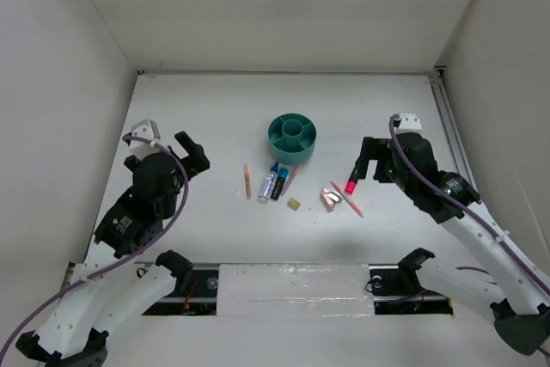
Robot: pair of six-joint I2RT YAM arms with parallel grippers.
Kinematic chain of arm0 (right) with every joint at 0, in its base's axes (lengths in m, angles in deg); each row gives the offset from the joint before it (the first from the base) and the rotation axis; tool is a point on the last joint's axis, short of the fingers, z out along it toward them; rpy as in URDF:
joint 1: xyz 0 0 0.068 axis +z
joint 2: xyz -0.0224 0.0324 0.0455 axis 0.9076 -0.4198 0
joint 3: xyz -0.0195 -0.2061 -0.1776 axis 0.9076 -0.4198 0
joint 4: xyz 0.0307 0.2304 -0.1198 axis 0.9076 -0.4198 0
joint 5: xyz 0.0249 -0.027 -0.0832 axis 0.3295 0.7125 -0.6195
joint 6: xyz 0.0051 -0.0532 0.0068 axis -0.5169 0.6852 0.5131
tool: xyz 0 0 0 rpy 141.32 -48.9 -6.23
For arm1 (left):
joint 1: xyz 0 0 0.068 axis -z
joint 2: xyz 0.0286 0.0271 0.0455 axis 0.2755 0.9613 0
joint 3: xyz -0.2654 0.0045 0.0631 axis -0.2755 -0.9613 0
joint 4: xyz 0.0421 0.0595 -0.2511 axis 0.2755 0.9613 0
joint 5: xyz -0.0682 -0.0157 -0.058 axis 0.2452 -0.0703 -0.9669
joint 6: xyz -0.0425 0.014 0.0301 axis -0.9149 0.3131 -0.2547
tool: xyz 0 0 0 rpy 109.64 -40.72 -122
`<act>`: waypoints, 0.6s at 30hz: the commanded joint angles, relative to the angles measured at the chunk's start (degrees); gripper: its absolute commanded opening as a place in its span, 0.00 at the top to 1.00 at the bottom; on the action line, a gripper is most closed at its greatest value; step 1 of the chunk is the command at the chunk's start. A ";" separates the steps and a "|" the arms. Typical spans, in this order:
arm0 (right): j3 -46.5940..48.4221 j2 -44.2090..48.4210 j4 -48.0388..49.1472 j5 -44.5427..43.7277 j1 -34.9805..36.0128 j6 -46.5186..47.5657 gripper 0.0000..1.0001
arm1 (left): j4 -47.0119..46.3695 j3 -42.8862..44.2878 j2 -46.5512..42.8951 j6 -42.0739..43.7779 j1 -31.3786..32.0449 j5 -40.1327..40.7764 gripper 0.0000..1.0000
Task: Sort the stationery into containers
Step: Grab a piece of stationery with the right arm
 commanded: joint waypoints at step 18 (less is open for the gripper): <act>-1.89 -11.89 0.93 2.19 3.50 -6.50 0.00 | -3.05 -0.69 -2.76 1.95 0.14 -4.49 0.00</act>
